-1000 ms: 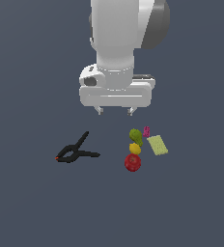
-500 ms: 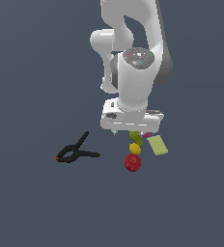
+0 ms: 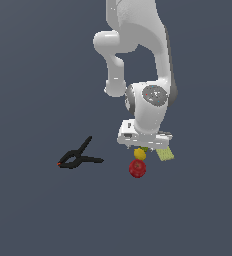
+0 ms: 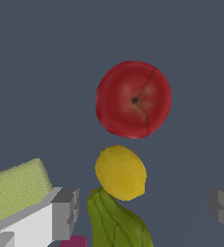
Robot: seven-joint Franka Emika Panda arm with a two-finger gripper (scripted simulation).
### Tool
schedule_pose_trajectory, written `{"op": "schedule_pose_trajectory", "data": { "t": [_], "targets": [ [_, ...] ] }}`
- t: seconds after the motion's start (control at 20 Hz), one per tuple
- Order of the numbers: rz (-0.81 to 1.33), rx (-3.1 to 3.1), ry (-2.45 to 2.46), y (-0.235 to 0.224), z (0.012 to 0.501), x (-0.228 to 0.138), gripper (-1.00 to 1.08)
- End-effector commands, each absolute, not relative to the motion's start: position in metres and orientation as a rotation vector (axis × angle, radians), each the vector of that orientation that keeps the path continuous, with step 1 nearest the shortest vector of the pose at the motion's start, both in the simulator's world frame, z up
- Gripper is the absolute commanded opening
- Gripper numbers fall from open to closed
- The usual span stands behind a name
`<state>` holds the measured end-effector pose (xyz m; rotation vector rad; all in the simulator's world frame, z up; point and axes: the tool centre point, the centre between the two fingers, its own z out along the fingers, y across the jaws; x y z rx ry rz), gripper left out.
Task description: Pick up a designated object from a clutter of objects.
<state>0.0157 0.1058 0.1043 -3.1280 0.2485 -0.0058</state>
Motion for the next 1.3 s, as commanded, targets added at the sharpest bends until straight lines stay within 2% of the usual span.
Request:
{"op": "schedule_pose_trajectory", "data": {
  "t": [0.0, 0.55, 1.25],
  "targets": [
    [-0.004, -3.129, 0.261, 0.112, 0.091, 0.013, 1.0],
    [0.002, -3.13, 0.268, 0.117, 0.074, 0.009, 1.0],
    [0.0, -3.13, 0.271, 0.117, 0.028, 0.008, 1.0]
  ]
}}
